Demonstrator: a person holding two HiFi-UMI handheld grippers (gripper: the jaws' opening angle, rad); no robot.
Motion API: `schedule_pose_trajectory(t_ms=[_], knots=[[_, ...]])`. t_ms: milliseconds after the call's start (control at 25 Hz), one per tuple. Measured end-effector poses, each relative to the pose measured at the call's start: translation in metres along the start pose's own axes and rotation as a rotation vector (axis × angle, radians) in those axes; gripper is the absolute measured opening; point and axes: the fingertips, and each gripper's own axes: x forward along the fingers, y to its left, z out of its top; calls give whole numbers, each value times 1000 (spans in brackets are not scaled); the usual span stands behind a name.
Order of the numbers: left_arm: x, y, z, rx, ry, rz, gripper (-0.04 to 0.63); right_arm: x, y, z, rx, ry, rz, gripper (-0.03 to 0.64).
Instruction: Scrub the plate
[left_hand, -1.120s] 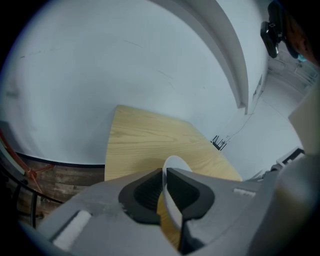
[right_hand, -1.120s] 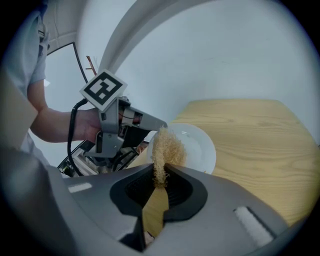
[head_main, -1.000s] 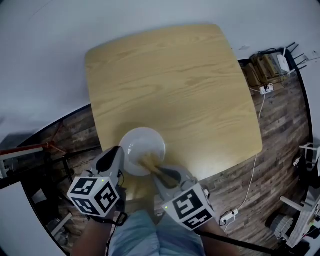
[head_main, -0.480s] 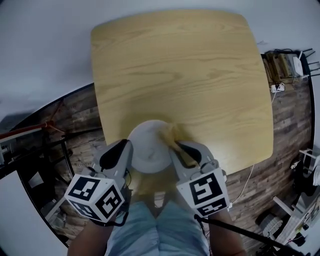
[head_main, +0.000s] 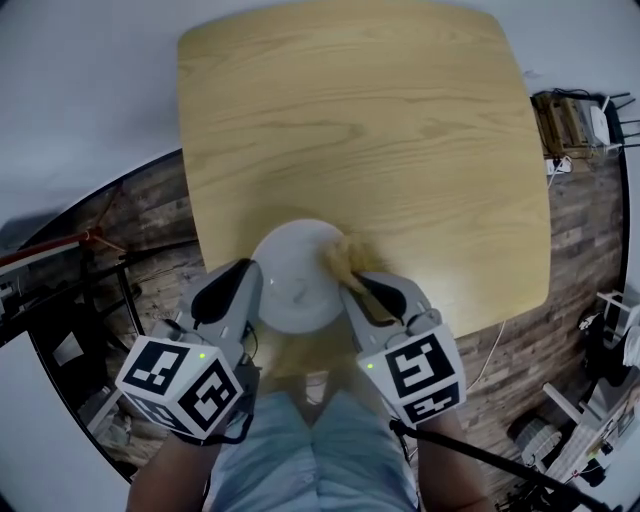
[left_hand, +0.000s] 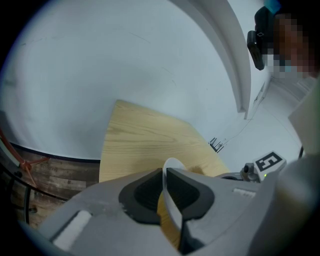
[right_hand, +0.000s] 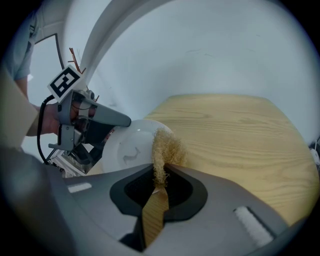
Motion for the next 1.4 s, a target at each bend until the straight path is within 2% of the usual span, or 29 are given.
schedule_pose_trajectory(t_ms=[400,720,920,1040,1240,1400], knots=[[-6,-8,3,46,-28,17,48,-14,38,-28,51,-15,68,48],[-14,-11,-2,64,-49,52,48,-27,93,-45,13,-28,186,48],[-8,-14,-6,90,-44,64,48,-39,103,-37,-8,-57,238,48],[-12,-13,-15,77,-29,70,48,-44,97,-26,-9,-79,220,48],[-15,-17,-20,63,-26,52,48,-45,55,-6,2,-107,105,48],[-9,-13,-22,37,-15,35,48,-31,31,2,3,-90,41,48]])
